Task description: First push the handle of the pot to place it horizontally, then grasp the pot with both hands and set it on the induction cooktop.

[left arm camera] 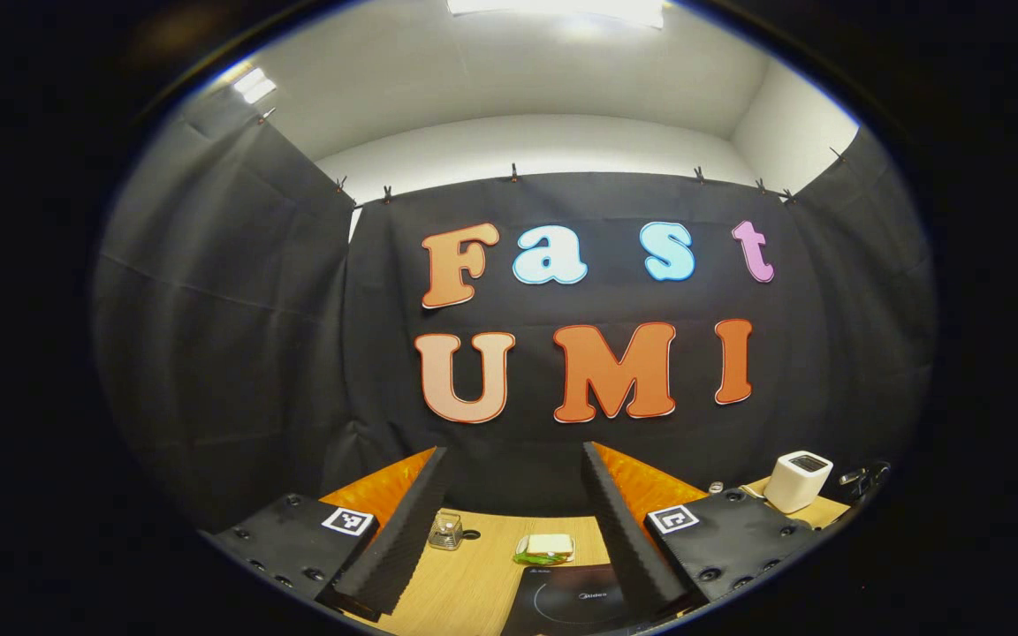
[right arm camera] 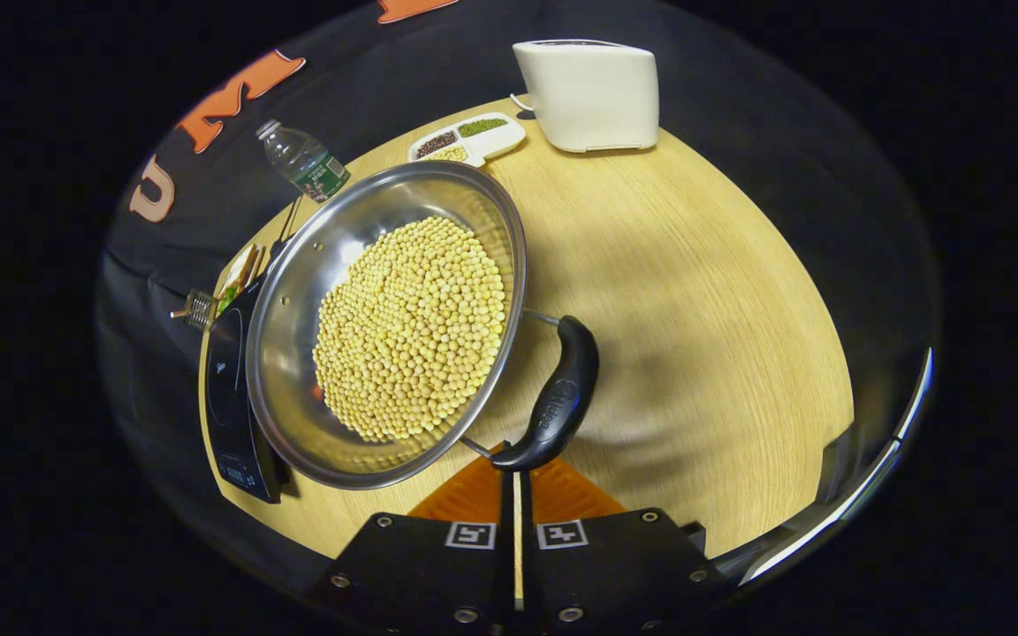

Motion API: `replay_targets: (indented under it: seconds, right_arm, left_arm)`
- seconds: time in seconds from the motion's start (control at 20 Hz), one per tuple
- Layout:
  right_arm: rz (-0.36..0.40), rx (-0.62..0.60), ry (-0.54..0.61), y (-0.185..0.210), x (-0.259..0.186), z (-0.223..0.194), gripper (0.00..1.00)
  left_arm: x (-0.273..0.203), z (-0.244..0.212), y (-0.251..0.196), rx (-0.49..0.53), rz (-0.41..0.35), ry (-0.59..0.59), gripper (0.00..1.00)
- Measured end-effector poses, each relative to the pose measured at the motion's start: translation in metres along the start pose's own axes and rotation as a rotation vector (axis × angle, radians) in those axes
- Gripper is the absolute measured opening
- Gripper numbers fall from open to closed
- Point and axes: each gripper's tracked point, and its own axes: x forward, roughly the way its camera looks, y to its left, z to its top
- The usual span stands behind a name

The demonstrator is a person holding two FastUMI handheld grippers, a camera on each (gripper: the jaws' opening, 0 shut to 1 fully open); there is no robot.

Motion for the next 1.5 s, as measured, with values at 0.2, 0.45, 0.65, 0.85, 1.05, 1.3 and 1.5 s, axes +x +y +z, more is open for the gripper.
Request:
replay_targets:
  seconds: [0.2, 0.45, 0.65, 0.85, 1.05, 1.3, 1.5]
  right_arm:
    - [0.014, 0.083, 0.007, -0.005, 0.001, 0.01, 0.02]
    - [0.021, 0.184, -0.01, -0.002, 0.008, 0.033, 0.02]
    - [-0.005, 0.166, -0.029, -0.008, 0.007, 0.046, 0.02]
    - [-0.027, 0.174, -0.048, -0.009, 0.012, 0.063, 0.0]
    - [-0.04, 0.193, -0.066, -0.011, 0.019, 0.079, 0.0]
    - [-0.073, 0.193, -0.094, -0.015, 0.027, 0.104, 0.0]
    - [-0.098, 0.176, -0.124, -0.019, 0.03, 0.12, 0.0]
  left_arm:
    - [0.002, -0.007, 0.003, -0.012, -0.003, 0.011, 0.97]
    - [0.004, -0.014, 0.007, -0.019, 0.0, 0.028, 0.97]
    - [0.003, -0.013, 0.011, -0.019, 0.006, 0.023, 0.97]
    - [0.004, -0.013, 0.017, -0.029, 0.023, 0.013, 0.96]
    - [0.006, -0.021, 0.015, -0.042, 0.019, 0.026, 0.98]
    - [0.011, -0.032, 0.007, -0.067, -0.007, 0.061, 0.99]
    - [0.014, -0.041, -0.001, -0.068, -0.022, 0.073, 0.99]
